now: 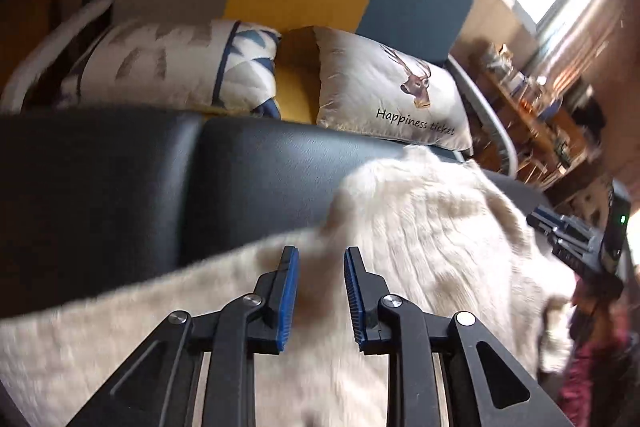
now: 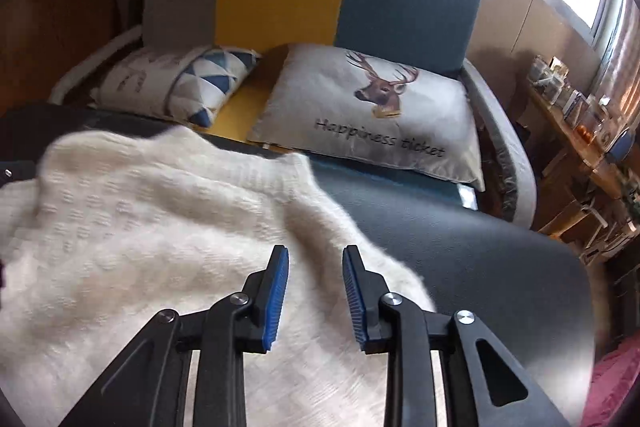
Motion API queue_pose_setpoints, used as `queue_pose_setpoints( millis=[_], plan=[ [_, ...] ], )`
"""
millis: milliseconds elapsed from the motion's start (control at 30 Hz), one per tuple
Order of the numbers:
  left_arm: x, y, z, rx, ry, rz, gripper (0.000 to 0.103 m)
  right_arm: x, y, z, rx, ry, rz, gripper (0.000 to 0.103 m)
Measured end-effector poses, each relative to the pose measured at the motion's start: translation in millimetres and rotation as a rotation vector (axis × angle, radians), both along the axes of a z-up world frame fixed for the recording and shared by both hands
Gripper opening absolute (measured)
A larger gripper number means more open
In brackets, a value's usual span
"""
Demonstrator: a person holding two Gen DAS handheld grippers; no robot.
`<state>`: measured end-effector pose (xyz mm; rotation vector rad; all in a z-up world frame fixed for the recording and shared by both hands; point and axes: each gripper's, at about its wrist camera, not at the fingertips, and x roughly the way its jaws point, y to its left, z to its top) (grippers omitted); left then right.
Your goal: Fold clothes
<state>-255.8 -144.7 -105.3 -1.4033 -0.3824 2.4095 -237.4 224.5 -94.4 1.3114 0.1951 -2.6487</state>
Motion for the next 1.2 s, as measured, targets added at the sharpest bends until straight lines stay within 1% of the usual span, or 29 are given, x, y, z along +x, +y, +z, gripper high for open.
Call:
queue_pose_setpoints(
  millis=[67,167,267,333,400,433,500,567,633,667,700,733,767,867,1000,1067,1133,1200],
  plan=[
    [24.1,-21.1,-5.3,0.065,-0.064,0.015,0.026,28.3,-11.4,1.2,-0.094,-0.022,0.031,0.03],
    [62.2,-44.6,-20.3,0.165,-0.165,0.021,0.026,78.7,-32.2,-7.6,-0.17,-0.068,0.063,0.03],
    [92.9,-50.7,-38.1,0.28,-0.256,0.004,0.026,124.8,-42.6,-21.9,-0.236,-0.12,0.049,0.03],
    [104.1,-46.2,-48.1,0.341,-0.304,0.0,0.026,150.0,-46.0,-30.0,-0.266,-0.143,0.024,0.03],
    [109.2,-37.1,-55.2,0.385,-0.341,-0.002,0.026,171.6,-47.6,-34.9,-0.295,-0.16,0.0,0.03],
    [108.2,-32.5,-56.9,0.413,-0.353,-0.008,0.026,179.7,-47.1,-35.6,-0.303,-0.159,-0.011,0.03],
    [104.3,-25.7,-61.1,0.449,-0.365,0.014,0.028,191.1,-45.9,-37.4,-0.312,-0.164,-0.026,0.03],
    [99.6,-20.3,-65.6,0.487,-0.381,0.039,0.036,199.0,-45.9,-38.1,-0.313,-0.16,-0.038,0.03],
    [95.7,-14.9,-67.7,0.484,-0.369,0.079,0.037,204.0,-47.4,-38.6,-0.308,-0.159,-0.043,0.03],
    [94.1,-11.4,-68.0,0.463,-0.355,0.089,0.036,204.7,-47.7,-38.4,-0.296,-0.155,-0.046,0.03],
    [92.4,-8.8,-68.4,0.431,-0.34,0.103,0.03,204.2,-47.5,-37.8,-0.282,-0.151,-0.048,0.03],
    [92.4,-5.3,-68.0,0.406,-0.331,0.107,0.01,203.5,-46.7,-37.2,-0.269,-0.148,-0.053,0.03],
    [92.8,-2.2,-68.0,0.391,-0.324,0.105,0.008,202.8,-45.4,-36.8,-0.255,-0.143,-0.064,0.03],
    [96.8,-1.1,-61.4,0.333,-0.263,0.108,0.007,200.0,-39.8,-40.3,-0.242,-0.148,-0.09,0.03],
    [92.7,-9.4,-57.8,0.251,-0.22,0.113,0.007,197.9,-35.2,-56.2,-0.224,-0.191,-0.11,0.03],
    [89.7,-14.6,-57.1,0.198,-0.199,0.122,0.007,199.8,-34.9,-60.1,-0.216,-0.189,-0.107,0.03],
    [86.7,-19.5,-60.1,0.169,-0.195,0.128,0.007,200.4,-33.2,-62.1,-0.218,-0.195,-0.109,0.03],
    [83.1,-23.3,-63.1,0.165,-0.196,0.128,0.006,201.0,-30.5,-63.3,-0.227,-0.199,-0.112,0.03]
  ],
)
